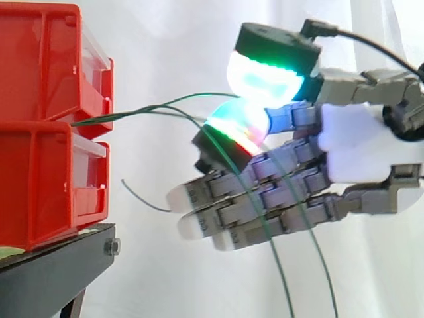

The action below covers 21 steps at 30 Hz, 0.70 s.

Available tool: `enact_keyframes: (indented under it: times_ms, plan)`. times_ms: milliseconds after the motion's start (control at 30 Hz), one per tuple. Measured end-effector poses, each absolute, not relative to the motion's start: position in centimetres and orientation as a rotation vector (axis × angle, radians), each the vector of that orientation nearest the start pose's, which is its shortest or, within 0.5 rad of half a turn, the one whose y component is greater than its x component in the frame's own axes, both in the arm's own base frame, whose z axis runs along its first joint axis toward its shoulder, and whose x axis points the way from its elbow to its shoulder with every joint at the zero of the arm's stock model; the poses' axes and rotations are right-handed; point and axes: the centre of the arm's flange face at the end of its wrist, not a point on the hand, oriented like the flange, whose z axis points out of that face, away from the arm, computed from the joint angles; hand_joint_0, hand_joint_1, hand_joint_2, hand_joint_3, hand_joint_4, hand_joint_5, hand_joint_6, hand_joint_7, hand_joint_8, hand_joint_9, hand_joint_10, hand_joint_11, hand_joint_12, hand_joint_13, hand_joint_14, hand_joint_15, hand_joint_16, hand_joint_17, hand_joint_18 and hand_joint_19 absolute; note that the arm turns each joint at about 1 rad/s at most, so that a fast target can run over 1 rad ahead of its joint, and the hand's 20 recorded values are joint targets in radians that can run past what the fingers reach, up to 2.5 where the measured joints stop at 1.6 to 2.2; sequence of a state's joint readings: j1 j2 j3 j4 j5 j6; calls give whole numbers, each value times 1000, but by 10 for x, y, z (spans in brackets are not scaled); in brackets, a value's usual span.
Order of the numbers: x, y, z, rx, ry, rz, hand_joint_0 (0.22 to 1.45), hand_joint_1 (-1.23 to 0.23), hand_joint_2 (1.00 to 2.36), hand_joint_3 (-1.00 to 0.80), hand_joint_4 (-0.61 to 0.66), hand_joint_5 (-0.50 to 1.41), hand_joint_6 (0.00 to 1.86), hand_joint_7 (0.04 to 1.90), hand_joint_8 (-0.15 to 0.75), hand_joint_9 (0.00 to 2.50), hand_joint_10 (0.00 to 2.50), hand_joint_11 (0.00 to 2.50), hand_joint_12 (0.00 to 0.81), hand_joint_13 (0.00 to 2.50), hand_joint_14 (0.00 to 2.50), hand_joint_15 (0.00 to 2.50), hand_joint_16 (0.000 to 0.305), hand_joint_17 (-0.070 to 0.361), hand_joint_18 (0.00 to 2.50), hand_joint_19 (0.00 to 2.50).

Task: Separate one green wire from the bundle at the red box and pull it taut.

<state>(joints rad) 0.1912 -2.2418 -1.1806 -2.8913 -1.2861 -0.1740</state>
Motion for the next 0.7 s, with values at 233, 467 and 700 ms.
enact_keyframes:
  times_ms: [233, 467, 700]
  plan:
    - [723, -35, 311, 1199, 1358, 935, 592, -743, 1023, -134, -90, -152, 861, 1140, 235, 485, 5, 139, 342, 329, 6, 159, 50, 112, 240, 204]
    - [700, -46, 303, 1269, 1467, 855, 594, -737, 1024, -129, -82, -153, 866, 1124, 238, 502, 6, 157, 345, 349, 6, 171, 49, 111, 264, 215]
    - [707, -43, 304, 1226, 1414, 889, 594, -736, 1024, -125, -76, -153, 867, 1118, 243, 510, 6, 174, 347, 360, 7, 181, 49, 111, 285, 227]
